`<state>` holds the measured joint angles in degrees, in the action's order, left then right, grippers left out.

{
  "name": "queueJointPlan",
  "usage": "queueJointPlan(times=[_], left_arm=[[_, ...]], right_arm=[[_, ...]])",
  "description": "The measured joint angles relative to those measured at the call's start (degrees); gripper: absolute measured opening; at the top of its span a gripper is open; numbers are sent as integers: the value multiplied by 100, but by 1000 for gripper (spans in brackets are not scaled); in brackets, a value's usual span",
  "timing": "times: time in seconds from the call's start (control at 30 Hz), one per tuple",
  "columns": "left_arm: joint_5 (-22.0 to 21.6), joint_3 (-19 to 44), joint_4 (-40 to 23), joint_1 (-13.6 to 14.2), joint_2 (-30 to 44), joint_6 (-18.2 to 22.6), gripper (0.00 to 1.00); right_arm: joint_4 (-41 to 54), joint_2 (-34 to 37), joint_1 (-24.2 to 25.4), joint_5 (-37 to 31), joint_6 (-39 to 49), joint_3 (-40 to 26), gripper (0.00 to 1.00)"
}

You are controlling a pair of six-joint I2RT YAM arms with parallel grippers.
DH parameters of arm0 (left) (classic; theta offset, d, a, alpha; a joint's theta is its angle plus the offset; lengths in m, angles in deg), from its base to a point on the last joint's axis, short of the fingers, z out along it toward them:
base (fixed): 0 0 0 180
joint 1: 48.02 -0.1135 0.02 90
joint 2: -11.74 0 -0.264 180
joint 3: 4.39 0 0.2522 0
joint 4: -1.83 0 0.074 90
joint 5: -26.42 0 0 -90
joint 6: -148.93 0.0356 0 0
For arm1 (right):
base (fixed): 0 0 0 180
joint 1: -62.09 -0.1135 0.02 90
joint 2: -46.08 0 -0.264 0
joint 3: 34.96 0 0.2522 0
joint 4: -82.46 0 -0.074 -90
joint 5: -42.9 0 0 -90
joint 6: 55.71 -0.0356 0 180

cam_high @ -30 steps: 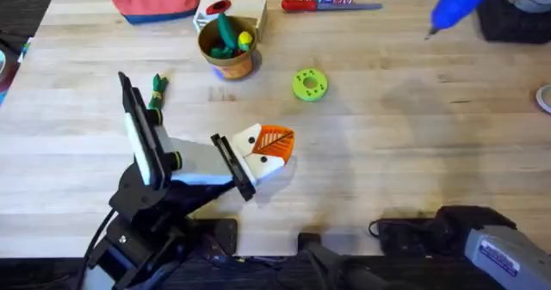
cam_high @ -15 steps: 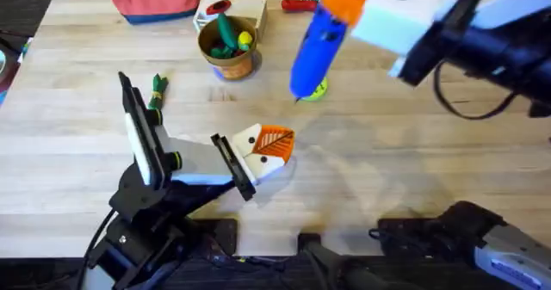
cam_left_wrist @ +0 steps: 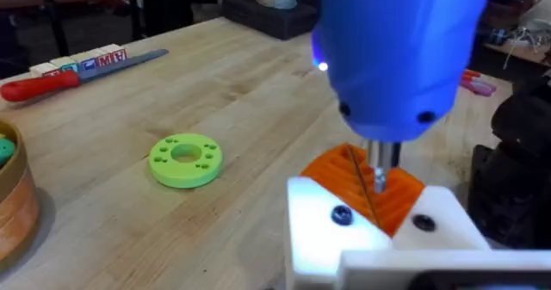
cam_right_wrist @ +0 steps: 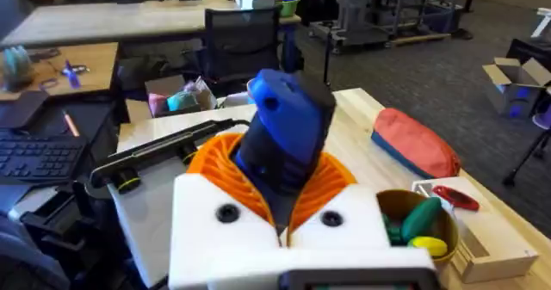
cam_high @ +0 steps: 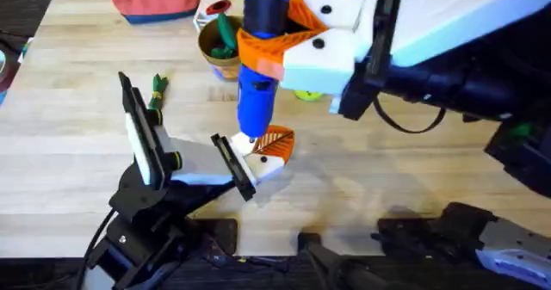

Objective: Pick up the gripper from the table and insert it into the empty holder that is missing its gripper. Then pick up a screw, insert it into the mounting hole, and use the screwdriver to tighten it. Finally, clean up the table by picking up the vegetable and placing it into the bucket.

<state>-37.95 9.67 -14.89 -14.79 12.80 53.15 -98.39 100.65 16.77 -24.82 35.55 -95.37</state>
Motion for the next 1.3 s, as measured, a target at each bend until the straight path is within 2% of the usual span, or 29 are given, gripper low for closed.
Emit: queueJointPlan(times=[1.3], left_arm=[[2,0,0,0,0,0,5]], right_arm=[[-300,348,0,4,70,0,7]])
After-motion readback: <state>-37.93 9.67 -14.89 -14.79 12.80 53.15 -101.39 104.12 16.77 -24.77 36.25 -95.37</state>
